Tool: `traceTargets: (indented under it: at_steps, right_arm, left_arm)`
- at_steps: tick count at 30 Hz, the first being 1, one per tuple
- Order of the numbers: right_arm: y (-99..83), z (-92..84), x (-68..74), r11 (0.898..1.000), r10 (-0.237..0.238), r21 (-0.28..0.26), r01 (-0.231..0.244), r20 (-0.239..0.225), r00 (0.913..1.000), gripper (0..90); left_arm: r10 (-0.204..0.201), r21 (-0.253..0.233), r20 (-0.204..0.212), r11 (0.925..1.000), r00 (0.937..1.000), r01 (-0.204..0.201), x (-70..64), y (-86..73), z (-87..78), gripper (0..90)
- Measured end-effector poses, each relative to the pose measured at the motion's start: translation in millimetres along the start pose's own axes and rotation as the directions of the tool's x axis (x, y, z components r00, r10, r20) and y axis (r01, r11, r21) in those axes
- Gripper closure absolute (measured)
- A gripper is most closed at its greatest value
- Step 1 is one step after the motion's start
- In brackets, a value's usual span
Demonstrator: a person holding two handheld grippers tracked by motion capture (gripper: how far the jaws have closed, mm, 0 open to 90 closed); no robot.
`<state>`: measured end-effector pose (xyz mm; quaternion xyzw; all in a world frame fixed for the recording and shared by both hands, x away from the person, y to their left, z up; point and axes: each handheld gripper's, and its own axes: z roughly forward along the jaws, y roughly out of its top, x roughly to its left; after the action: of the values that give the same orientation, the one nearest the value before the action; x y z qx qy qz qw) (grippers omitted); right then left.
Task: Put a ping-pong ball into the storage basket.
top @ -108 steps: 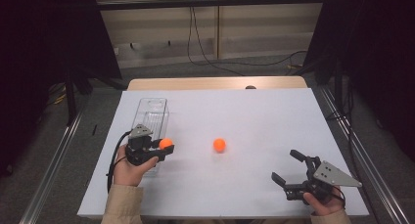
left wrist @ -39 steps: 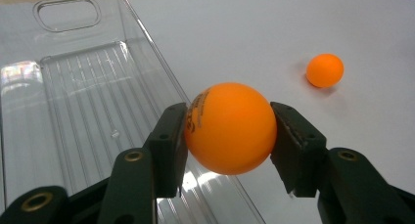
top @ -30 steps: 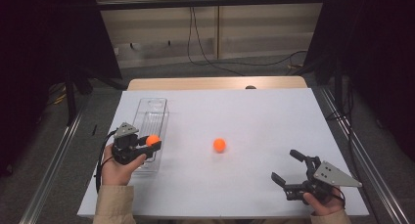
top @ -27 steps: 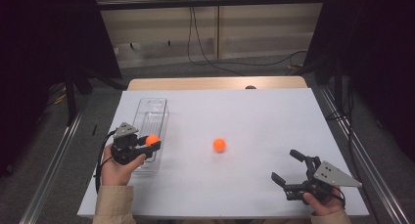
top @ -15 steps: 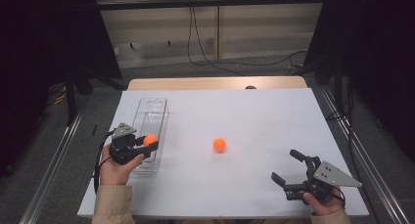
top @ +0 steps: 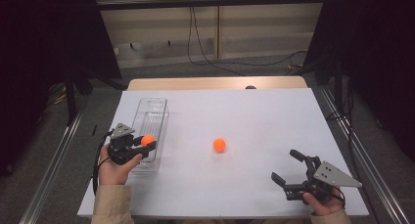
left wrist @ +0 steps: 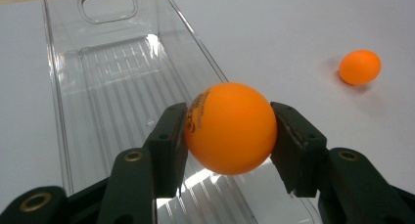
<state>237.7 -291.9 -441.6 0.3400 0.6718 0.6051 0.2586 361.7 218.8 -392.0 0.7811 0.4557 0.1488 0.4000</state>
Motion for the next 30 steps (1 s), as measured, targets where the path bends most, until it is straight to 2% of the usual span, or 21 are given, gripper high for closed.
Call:
traceTargets:
  at_steps: [6,11,14,18,24,30]
  right_arm:
    - [0.0,0.0,0.2,1.000,0.001,0.001,-0.001,0.000,1.0000,1.6]
    - [0.0,-0.1,0.1,1.000,0.000,-0.001,0.000,-0.001,1.0000,1.6]
    - [0.1,-0.2,0.0,1.000,0.000,-0.001,0.000,-0.001,1.0000,1.6]
    - [-0.1,0.1,0.1,1.000,0.001,0.001,-0.001,0.000,1.0000,1.6]
    - [-0.1,0.0,-0.3,1.000,-0.001,0.000,0.001,0.000,1.0000,1.6]
    - [0.1,-0.1,0.0,1.000,-0.001,0.001,0.001,0.001,1.0000,1.6]
  left_arm:
    - [-0.003,-0.002,-0.016,1.0000,0.9999,0.003,1.3,-1.1,1.2,49.9]
    - [-0.004,-0.007,-0.034,1.0000,0.9994,0.004,0.3,-0.3,0.6,41.1]
    - [-0.001,-0.012,-0.035,0.9999,0.9994,0.001,-1.4,0.6,-0.4,39.9]
    - [0.015,-0.017,-0.027,0.9997,0.9995,-0.015,-5.8,3.8,-2.2,35.7]
    - [0.014,-0.036,-0.005,0.9992,0.9999,-0.015,-16.3,8.2,-1.1,28.9]
    - [0.026,-0.034,0.018,0.9991,0.9995,-0.025,-24.3,10.2,2.7,24.4]
